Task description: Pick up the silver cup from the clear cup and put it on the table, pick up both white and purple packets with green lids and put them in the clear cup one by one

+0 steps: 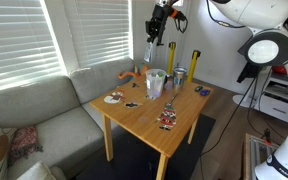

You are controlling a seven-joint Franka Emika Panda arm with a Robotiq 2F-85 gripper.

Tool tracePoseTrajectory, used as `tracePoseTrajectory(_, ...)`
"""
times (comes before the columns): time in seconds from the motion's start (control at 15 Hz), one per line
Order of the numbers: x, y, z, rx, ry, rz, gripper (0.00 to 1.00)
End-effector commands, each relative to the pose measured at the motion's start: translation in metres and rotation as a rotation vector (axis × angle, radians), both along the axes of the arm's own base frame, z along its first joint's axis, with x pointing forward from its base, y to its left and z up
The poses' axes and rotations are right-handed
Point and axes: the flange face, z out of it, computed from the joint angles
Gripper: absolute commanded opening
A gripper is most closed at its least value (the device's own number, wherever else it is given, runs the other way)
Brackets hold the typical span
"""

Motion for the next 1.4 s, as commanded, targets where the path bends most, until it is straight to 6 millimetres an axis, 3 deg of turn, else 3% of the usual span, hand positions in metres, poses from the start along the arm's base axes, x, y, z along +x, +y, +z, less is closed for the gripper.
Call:
tracePoseTrajectory(0.0,-0.015,0.027,-0.003,0.060,0.076,0.176,0.05)
tracePoseTrajectory(0.2,-0.023,0.043,-0.017,0.078,0.165,0.306,0.05)
tracePoseTrajectory(0.6,-0.026,0.047,-0.044,0.063,0.274,0.411,0.05)
tracePoseTrajectory(1.33,-0.019,0.044,-0.052,0.034,0.258,0.442,0.05)
